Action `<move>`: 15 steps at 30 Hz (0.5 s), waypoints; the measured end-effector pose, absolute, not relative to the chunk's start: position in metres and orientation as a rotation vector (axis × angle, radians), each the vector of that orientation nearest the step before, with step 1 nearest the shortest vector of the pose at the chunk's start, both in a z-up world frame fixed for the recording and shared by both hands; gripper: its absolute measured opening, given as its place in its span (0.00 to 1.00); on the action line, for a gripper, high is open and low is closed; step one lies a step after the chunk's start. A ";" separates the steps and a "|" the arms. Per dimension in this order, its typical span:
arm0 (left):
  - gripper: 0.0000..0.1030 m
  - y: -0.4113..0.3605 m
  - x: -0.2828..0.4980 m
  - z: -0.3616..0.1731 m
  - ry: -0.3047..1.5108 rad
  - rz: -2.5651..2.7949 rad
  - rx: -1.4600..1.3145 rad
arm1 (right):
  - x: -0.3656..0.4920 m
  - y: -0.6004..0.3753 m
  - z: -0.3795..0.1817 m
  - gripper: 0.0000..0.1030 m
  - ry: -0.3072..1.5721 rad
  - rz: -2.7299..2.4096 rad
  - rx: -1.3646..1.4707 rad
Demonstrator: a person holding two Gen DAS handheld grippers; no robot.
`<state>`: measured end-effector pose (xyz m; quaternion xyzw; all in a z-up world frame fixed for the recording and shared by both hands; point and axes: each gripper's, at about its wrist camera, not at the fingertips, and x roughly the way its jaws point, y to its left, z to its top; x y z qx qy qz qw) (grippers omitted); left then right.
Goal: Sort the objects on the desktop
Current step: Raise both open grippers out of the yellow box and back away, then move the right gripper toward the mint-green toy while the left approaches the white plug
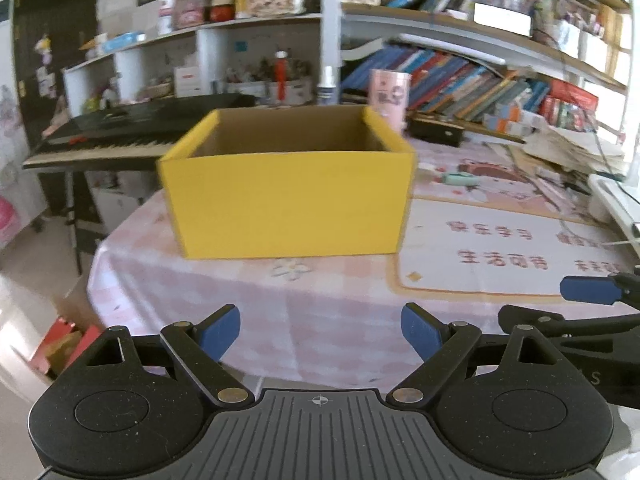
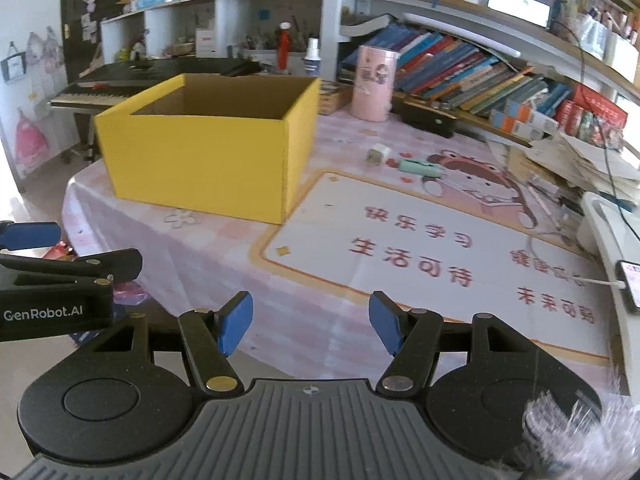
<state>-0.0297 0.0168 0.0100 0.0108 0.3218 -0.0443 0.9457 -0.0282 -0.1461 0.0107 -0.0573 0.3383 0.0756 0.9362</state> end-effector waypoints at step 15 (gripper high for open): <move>0.86 -0.044 0.004 0.010 0.628 -0.246 0.071 | -0.006 -0.203 0.009 0.60 0.706 0.027 -0.082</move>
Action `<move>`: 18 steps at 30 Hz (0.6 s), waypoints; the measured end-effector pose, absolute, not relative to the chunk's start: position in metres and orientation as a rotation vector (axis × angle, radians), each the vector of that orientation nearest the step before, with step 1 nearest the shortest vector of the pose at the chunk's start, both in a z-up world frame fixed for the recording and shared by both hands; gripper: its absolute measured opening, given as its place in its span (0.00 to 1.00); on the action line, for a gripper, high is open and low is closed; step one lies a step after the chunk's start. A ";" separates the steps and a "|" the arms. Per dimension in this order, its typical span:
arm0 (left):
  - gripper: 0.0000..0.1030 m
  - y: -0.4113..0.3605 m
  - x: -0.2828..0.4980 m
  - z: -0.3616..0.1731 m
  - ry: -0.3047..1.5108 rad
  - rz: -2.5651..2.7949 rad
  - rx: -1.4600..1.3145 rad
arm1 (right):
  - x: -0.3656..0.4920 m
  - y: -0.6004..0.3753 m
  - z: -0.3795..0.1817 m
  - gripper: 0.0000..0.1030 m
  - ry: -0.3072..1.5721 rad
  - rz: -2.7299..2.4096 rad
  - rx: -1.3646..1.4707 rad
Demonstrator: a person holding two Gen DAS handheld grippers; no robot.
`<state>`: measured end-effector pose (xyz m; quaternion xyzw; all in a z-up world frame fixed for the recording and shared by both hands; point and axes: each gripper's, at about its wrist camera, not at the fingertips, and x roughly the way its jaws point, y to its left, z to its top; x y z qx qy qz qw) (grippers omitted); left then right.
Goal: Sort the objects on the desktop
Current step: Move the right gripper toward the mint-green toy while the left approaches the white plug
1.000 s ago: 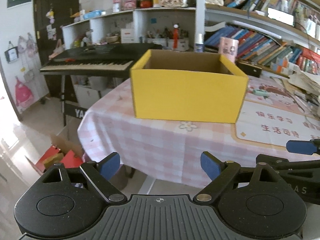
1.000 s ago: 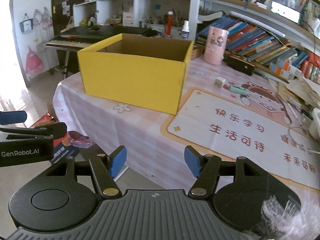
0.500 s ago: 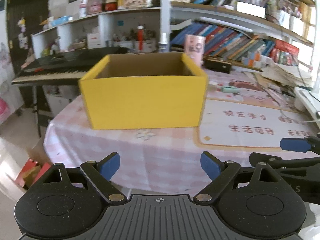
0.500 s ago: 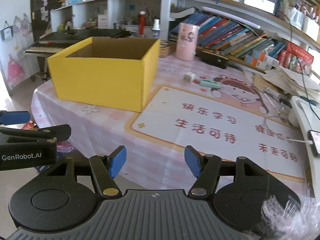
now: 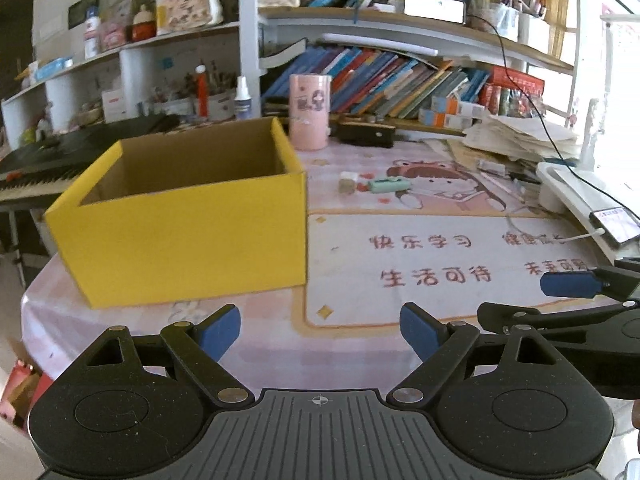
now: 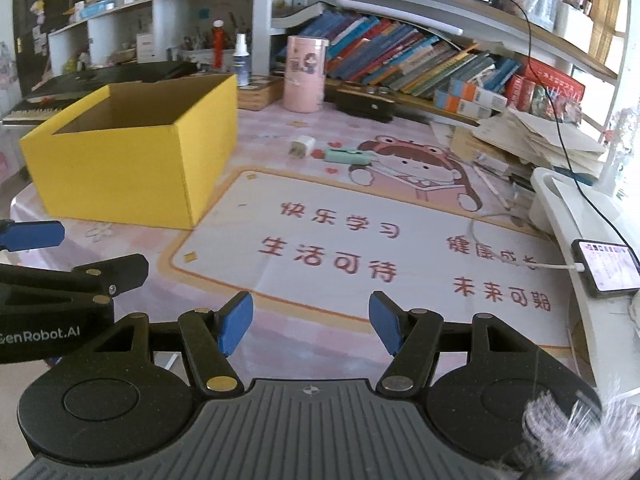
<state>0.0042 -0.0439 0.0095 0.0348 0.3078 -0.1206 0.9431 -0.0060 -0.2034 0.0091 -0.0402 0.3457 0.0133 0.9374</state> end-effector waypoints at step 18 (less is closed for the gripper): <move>0.78 -0.111 0.075 0.005 0.652 -0.259 0.053 | 0.064 -0.267 0.007 0.60 0.729 0.010 -0.083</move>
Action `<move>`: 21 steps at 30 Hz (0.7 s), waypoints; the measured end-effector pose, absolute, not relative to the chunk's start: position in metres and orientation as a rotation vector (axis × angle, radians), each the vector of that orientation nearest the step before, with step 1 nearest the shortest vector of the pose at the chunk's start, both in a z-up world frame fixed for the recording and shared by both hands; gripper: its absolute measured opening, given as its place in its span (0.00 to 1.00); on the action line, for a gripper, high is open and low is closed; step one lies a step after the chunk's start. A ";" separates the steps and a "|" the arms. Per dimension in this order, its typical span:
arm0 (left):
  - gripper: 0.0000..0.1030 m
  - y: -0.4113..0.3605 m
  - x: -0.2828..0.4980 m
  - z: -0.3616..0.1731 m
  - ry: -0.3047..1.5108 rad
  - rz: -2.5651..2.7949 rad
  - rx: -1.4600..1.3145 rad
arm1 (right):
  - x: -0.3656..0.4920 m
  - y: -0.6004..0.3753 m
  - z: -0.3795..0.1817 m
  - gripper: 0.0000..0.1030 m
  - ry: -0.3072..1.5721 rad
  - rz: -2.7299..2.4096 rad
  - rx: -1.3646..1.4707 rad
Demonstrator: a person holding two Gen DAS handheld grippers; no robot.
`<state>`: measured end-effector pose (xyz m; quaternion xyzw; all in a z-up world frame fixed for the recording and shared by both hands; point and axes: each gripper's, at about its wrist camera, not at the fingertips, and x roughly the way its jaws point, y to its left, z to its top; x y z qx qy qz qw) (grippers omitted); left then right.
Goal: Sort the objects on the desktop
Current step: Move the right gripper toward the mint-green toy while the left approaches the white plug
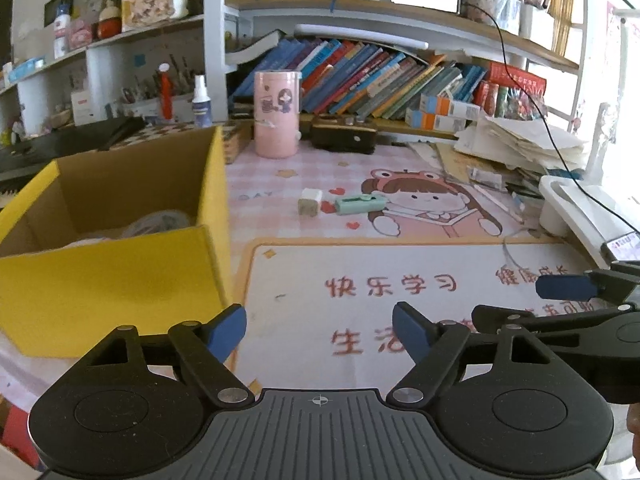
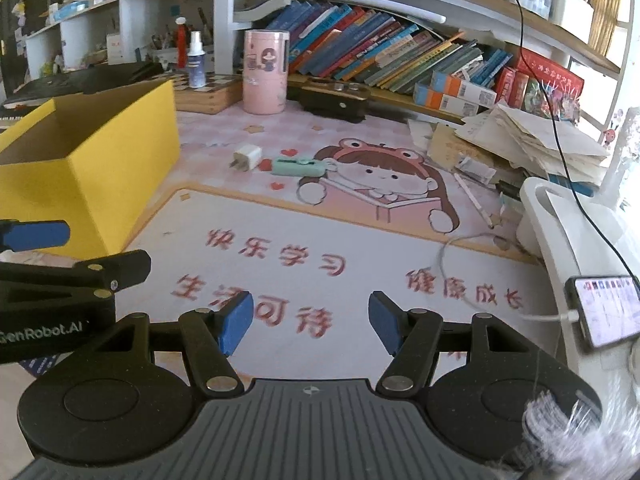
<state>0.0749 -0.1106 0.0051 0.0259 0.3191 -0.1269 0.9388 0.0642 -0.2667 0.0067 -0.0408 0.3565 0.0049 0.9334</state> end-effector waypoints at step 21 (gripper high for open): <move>0.77 -0.162 0.148 0.020 0.613 -0.041 0.057 | 0.163 -0.326 0.001 0.60 0.732 0.204 -0.074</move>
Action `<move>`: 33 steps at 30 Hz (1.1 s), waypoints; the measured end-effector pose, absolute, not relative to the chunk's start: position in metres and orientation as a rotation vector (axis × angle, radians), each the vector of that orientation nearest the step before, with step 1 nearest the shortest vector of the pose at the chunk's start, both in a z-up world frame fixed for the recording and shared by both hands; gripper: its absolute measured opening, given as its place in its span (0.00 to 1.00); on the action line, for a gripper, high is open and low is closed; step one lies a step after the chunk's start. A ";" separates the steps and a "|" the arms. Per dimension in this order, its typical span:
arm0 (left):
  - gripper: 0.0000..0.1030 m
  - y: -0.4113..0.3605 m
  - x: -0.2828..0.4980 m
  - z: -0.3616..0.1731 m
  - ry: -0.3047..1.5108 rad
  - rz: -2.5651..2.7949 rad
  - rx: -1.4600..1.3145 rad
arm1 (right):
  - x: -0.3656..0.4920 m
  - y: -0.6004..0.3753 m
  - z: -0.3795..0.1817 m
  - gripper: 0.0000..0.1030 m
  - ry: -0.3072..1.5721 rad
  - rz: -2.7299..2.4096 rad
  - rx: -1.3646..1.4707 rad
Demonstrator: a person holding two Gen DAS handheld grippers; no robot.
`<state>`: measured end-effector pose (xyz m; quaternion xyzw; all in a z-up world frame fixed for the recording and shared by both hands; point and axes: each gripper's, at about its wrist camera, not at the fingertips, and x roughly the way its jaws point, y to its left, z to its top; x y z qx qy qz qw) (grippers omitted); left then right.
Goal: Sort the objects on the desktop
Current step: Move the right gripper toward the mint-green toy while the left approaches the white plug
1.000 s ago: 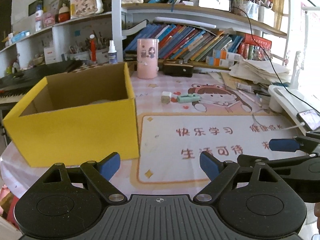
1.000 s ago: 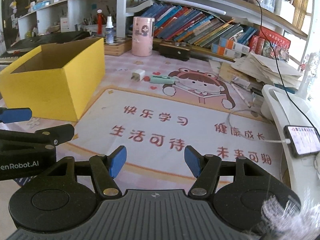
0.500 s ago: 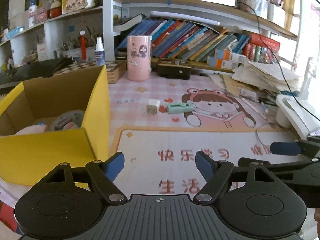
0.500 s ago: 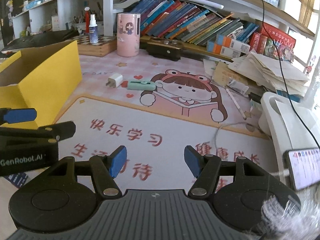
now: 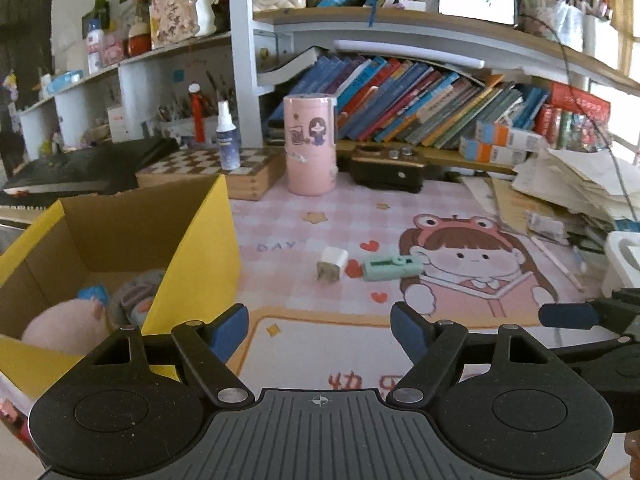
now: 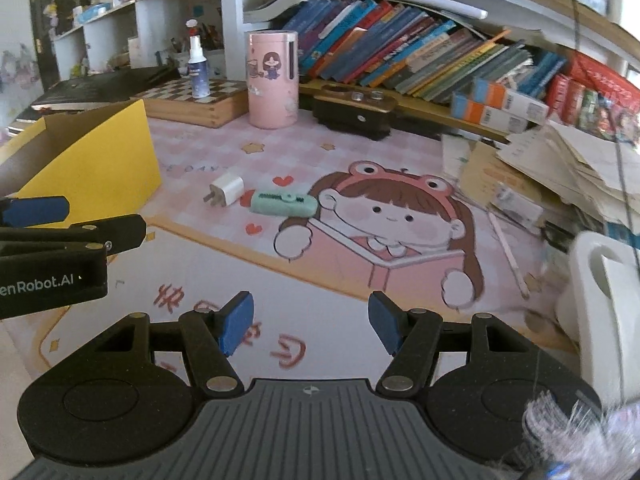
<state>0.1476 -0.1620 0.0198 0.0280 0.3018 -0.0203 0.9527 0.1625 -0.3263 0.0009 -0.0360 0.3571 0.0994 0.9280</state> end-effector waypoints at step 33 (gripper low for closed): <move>0.77 -0.176 0.220 0.019 0.671 0.086 0.108 | 0.294 -0.296 -0.058 0.65 0.627 0.221 -0.013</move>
